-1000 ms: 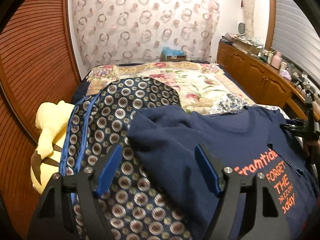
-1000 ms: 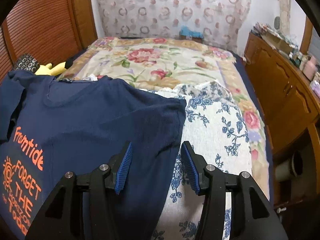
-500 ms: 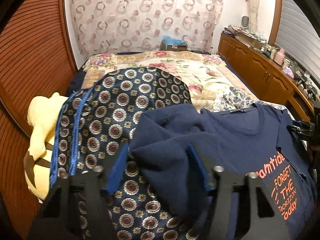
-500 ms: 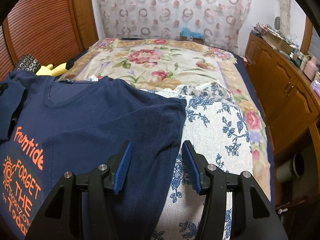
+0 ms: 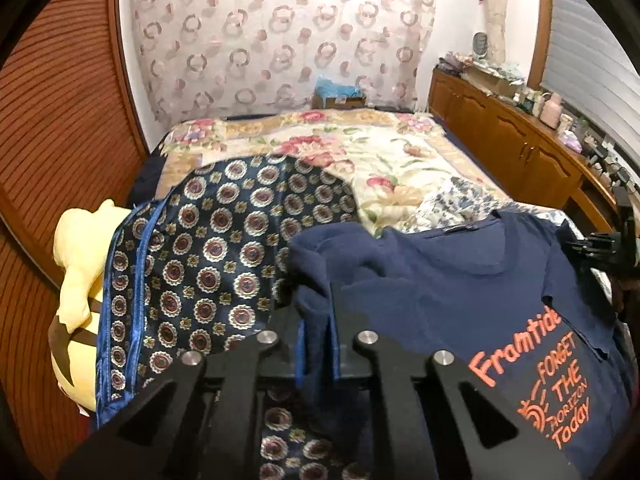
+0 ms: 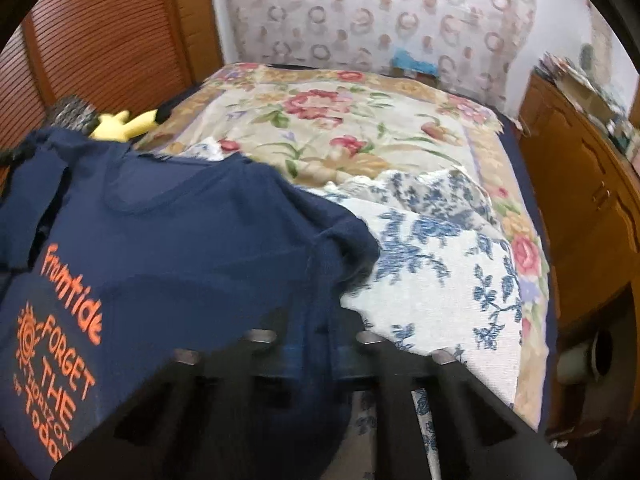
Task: Fold small clothes
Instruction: 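Grasp the folded side with the left gripper while the right gripper grasps the other side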
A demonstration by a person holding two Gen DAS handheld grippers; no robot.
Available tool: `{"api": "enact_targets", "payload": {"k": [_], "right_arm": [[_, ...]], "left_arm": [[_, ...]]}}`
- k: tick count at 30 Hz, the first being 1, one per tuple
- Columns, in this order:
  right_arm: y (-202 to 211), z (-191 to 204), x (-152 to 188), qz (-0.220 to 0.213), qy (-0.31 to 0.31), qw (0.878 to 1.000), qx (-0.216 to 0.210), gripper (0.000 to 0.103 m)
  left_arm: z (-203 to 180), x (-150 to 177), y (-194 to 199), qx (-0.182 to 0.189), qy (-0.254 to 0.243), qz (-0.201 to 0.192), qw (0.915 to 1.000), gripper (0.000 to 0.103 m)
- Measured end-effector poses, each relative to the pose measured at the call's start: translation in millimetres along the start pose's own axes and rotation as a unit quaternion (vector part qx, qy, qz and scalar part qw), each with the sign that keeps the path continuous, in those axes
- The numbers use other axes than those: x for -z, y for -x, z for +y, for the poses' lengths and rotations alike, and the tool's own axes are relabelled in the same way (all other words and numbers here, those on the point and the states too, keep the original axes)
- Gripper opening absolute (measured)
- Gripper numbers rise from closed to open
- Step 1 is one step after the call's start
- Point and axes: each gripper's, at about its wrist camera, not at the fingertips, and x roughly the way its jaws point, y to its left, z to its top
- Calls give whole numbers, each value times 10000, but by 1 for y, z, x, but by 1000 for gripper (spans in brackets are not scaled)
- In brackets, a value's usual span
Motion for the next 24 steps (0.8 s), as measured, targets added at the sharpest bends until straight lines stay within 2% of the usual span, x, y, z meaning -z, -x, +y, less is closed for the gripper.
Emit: {"api": "enact_targets", "payload": {"k": [8,14,24], "right_arm": [[70,22,3,-963,-139,9953,18,3],[138,49,26,-1535,-124,9880,-101,3],[200,76,117,-1632,-223,9861,-220,3]], "left_arm": [[-26,15,51,353,-222,-521,9978,2],[-47,47,105,726,-409,-883,9926,2],[-41,130,150,1118,-198,-924,9892,2]]}}
